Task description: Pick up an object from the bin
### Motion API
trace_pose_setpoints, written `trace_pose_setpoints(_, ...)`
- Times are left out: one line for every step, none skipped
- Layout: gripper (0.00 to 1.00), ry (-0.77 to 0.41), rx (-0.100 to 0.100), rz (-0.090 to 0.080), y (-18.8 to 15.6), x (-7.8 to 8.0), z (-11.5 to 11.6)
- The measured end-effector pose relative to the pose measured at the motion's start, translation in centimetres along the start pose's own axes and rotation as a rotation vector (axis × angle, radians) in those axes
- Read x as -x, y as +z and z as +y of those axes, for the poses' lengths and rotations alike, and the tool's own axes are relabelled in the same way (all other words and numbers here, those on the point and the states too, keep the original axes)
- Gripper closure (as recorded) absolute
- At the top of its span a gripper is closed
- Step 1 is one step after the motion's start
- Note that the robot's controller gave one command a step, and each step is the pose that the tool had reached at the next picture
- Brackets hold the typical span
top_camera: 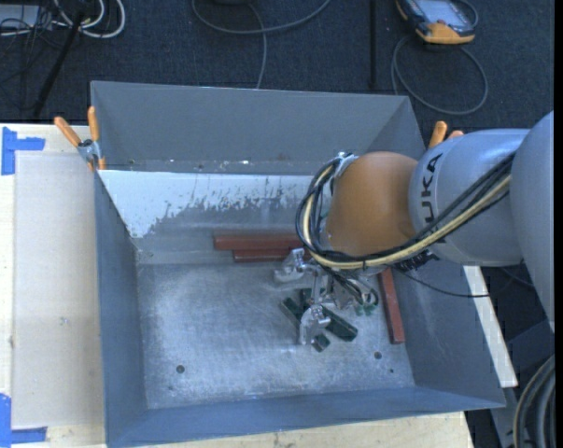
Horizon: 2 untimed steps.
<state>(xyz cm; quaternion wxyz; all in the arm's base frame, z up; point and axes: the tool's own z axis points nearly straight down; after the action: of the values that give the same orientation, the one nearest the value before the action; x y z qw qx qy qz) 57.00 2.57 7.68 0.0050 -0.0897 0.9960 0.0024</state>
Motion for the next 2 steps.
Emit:
trace_pose_setpoints(1.0, 0.062, -0.001, -0.009, -0.12, 0.85, -3.82)
trace_pose_setpoints(1.0, 0.063, 0.0, -0.009, -0.12, 0.85, -3.82)
